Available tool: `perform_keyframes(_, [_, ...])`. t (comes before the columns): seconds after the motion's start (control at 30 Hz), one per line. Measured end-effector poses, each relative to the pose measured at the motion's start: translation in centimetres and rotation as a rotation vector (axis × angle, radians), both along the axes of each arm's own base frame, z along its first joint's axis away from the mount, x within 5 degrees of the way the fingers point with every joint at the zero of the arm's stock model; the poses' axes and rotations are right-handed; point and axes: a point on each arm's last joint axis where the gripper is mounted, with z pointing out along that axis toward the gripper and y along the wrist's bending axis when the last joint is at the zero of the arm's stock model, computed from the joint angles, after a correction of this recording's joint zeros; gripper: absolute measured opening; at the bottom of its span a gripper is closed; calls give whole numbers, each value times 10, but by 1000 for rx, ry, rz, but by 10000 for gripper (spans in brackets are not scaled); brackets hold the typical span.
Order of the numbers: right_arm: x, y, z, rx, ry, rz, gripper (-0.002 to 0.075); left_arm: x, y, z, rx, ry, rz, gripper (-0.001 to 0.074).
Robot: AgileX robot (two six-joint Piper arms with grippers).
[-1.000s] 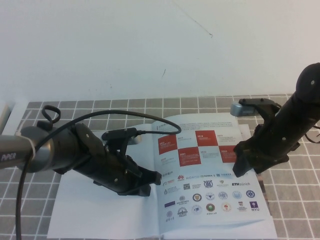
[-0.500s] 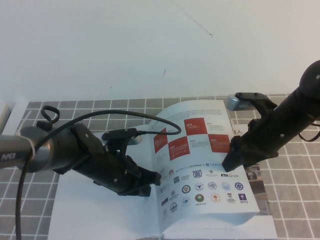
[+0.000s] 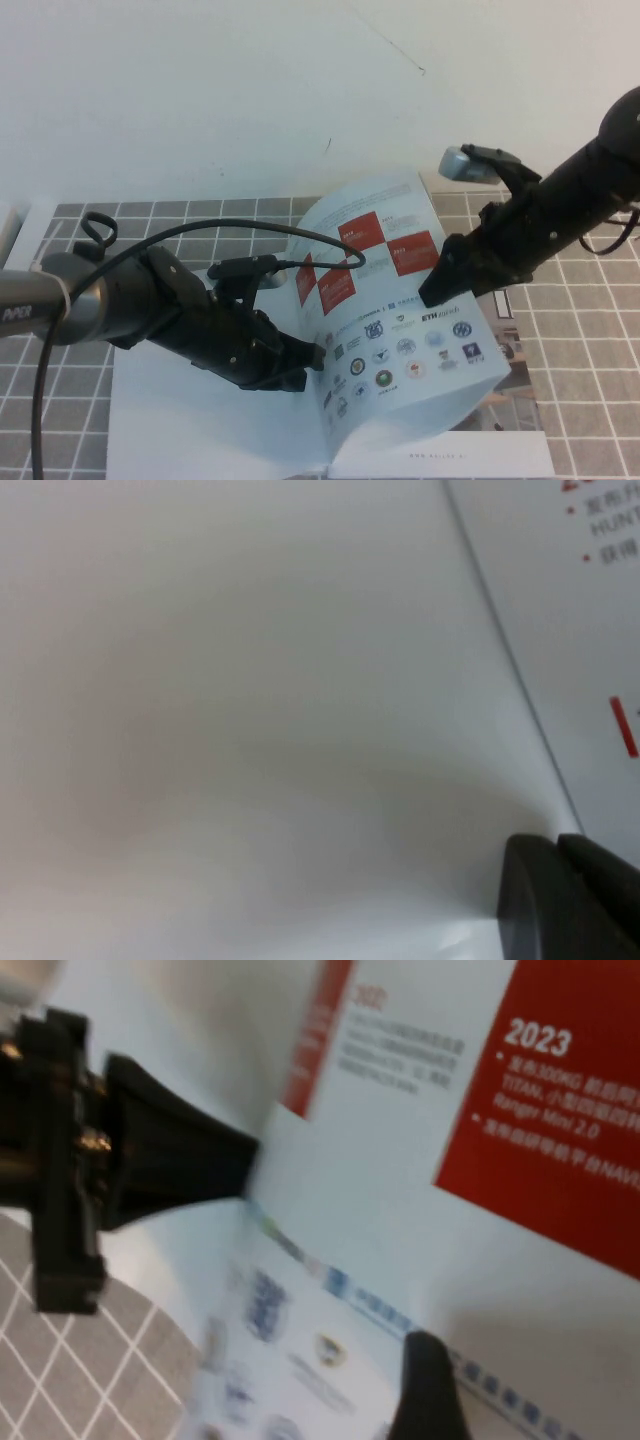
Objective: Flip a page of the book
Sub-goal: Open the closed book
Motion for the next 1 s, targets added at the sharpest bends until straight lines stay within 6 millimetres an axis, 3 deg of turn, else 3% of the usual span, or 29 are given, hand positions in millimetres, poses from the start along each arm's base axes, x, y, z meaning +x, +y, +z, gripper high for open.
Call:
perform_keyframes(0.13, [7,3,22,-1,-36,20,449,0,-1,1,-17,11,9,-4])
perform_keyframes(0.27, [10,-1,30,-98,-39,24,449,-1,-2,1,-26,17,12,-4])
perform_keyframes(0.47, [5,-13,20,-257,96,-45,449,-1,-2,-1,-22,13,1,-4])
perform_keyframes(0.77, [-23,0,-17,-422,199,23,449,-1,-2,-3,-18,8,-22,-4])
perform_keyframes(1.0, [-22,-1,-20,-430,184,6,449,0,-2,-3,-20,8,-23,-4])
